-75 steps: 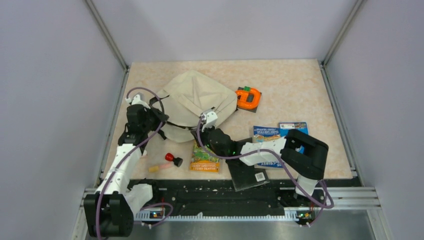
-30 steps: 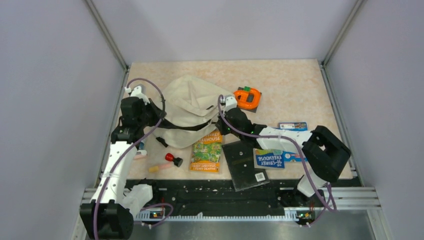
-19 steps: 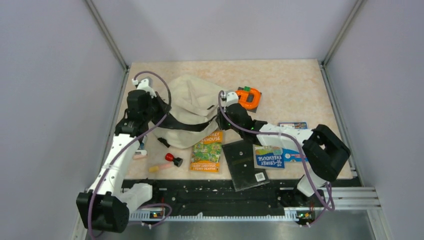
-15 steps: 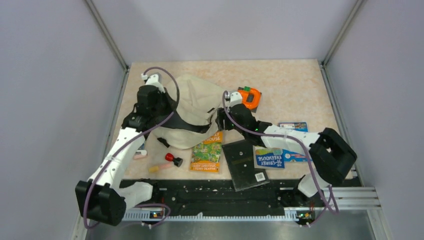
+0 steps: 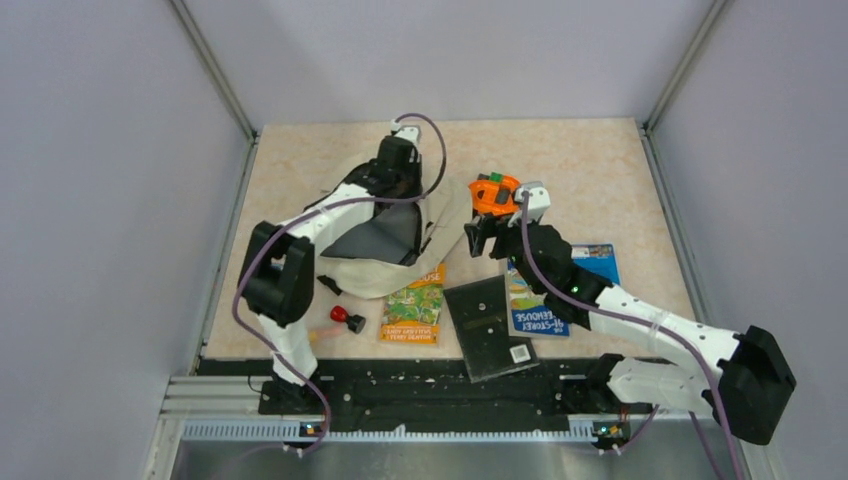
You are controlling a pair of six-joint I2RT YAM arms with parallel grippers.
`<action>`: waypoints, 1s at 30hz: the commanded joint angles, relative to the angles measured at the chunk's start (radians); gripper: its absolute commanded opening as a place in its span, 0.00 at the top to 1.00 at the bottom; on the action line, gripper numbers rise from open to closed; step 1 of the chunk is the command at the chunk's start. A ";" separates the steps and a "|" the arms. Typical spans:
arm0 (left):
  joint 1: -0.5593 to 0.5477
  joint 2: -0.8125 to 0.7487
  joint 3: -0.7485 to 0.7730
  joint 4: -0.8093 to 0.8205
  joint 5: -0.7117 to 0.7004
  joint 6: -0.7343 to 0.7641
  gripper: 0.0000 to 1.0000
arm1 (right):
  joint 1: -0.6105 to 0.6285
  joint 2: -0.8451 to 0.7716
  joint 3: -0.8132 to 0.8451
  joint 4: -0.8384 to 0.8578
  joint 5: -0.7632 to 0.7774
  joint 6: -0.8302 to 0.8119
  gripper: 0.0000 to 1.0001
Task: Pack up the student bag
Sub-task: Adjust the student bag at the center of the board.
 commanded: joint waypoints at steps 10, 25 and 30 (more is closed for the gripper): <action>-0.037 0.142 0.241 -0.065 0.046 0.070 0.74 | -0.011 -0.086 -0.037 0.002 0.068 -0.041 0.14; -0.039 0.044 0.225 -0.116 0.063 0.107 0.08 | -0.011 -0.080 -0.028 -0.005 0.039 -0.042 0.13; -0.038 -0.022 0.205 -0.210 0.018 0.128 0.06 | -0.010 -0.080 -0.020 -0.019 0.024 -0.060 0.12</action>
